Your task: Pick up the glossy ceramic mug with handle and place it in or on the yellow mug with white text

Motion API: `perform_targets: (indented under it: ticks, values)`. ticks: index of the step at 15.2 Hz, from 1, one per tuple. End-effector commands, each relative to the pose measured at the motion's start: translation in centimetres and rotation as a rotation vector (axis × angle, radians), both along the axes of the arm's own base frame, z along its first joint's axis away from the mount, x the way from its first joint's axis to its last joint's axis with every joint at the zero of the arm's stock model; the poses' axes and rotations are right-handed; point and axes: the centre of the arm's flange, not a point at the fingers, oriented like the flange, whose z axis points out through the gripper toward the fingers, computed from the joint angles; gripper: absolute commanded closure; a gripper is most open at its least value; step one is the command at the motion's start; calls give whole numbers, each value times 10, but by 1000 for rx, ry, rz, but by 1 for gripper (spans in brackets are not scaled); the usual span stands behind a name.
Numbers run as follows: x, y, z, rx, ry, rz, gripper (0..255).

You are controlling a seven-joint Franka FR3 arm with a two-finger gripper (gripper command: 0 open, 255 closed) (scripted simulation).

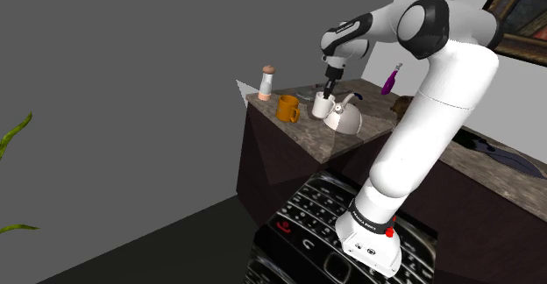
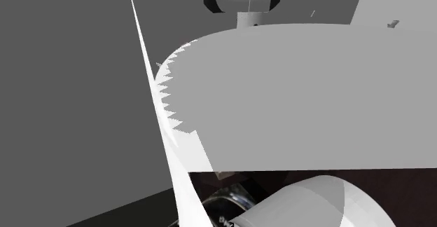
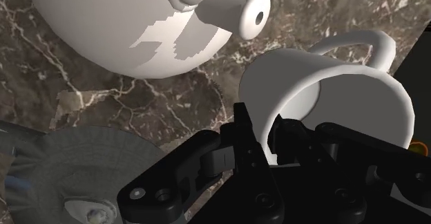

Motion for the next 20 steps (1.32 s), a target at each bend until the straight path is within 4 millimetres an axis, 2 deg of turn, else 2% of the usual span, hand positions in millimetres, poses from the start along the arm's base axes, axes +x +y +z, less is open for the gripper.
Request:
perform_targets:
  ticks: [1,20]
  values:
    - [1,2,11,0,0,0,255]
    - [1,2,108,0,0,0,255]
